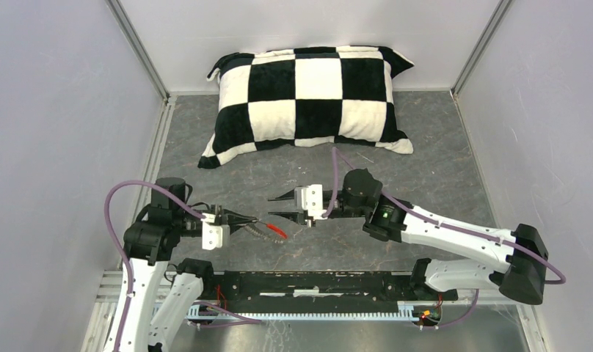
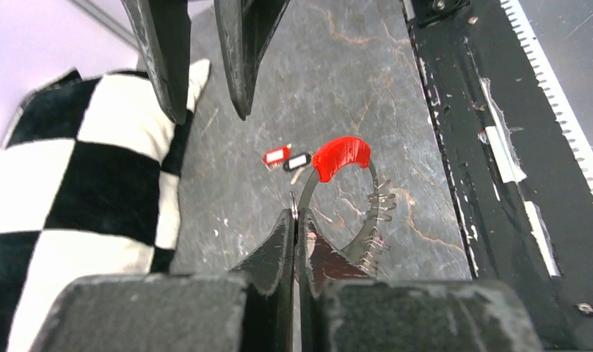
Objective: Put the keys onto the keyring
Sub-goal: Adjust the keyring.
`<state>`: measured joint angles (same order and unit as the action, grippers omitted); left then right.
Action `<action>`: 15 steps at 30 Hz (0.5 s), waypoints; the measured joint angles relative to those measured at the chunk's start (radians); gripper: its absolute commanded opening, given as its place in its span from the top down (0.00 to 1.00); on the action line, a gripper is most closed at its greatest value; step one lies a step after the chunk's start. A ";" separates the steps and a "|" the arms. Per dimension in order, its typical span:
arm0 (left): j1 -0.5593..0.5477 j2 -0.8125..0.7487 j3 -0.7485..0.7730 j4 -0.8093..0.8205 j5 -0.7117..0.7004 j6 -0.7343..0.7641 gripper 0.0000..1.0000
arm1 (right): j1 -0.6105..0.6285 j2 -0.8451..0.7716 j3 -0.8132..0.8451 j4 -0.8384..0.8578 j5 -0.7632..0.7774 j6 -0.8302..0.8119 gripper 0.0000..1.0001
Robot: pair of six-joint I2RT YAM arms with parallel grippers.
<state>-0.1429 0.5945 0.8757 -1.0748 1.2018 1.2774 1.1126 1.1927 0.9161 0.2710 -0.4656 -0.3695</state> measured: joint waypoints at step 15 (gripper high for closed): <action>0.000 0.022 0.090 0.006 0.188 0.195 0.98 | 0.001 -0.019 -0.068 0.128 -0.072 0.033 0.59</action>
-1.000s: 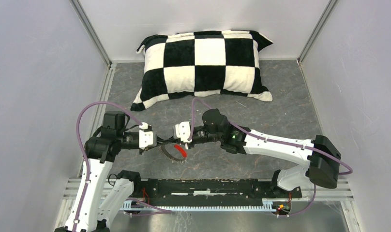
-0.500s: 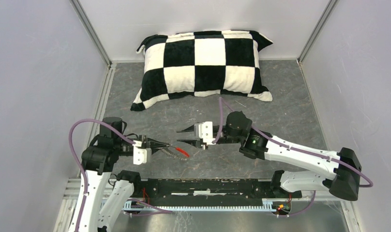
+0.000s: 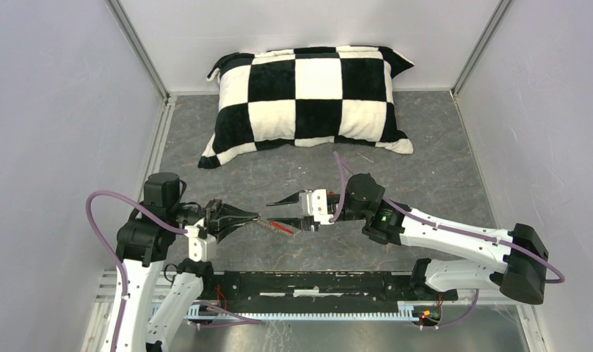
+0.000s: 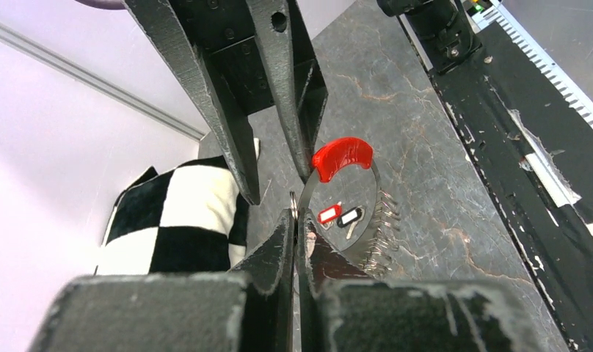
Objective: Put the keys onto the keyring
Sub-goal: Adjust the keyring.
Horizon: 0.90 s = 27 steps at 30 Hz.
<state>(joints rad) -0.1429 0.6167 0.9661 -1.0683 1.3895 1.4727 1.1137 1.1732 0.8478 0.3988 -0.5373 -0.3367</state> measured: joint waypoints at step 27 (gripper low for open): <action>-0.004 0.030 0.023 -0.022 0.049 -0.029 0.98 | 0.074 0.010 0.057 -0.048 0.098 -0.068 0.54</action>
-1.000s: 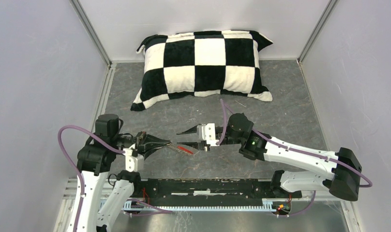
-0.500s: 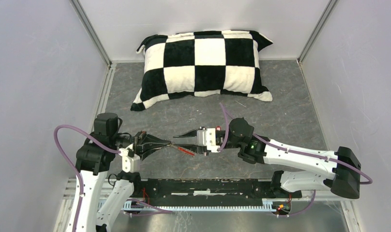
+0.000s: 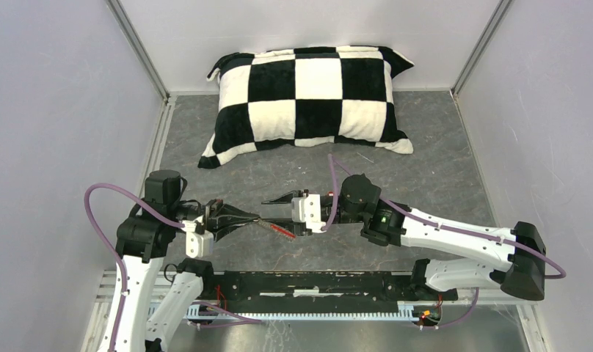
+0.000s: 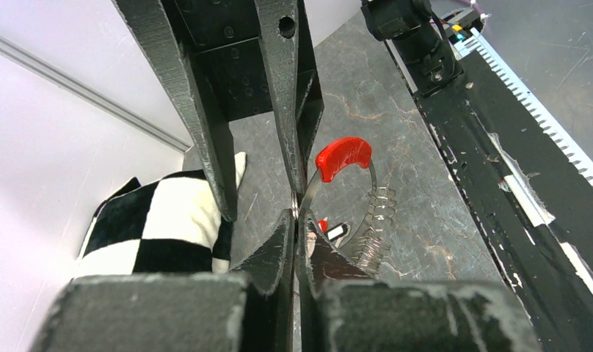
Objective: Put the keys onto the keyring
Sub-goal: Adjust the keyring.
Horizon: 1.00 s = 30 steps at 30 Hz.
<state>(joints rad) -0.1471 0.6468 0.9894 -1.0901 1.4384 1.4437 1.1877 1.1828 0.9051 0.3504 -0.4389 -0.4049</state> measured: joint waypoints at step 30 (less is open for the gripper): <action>0.001 -0.022 -0.004 0.023 -0.032 0.019 0.98 | 0.023 0.036 0.142 -0.229 -0.029 -0.024 0.78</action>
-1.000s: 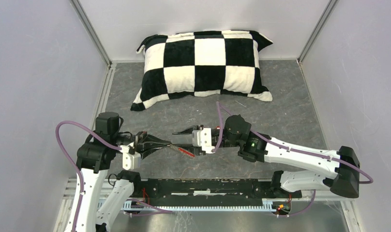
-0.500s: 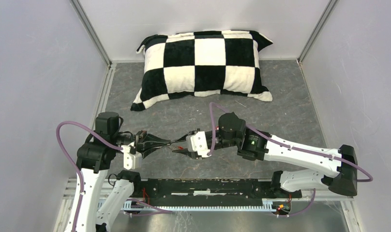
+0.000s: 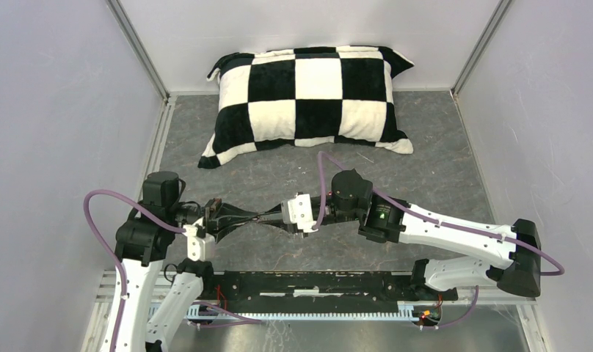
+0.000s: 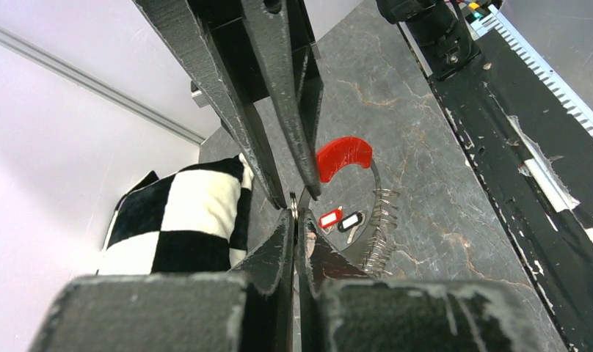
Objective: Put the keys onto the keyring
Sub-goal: Adjust the keyring.
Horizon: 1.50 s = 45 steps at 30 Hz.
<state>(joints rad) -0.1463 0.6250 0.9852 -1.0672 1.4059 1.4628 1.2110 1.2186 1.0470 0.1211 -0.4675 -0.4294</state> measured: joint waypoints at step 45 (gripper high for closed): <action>0.001 0.012 -0.045 0.058 -0.122 -0.116 0.63 | 0.005 0.176 0.346 -0.517 0.262 0.026 1.00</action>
<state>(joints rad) -0.1455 0.6373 0.9398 -1.0092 1.2835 1.3472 1.2156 1.3949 1.3933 -0.3958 -0.2050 -0.4030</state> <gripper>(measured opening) 0.370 0.006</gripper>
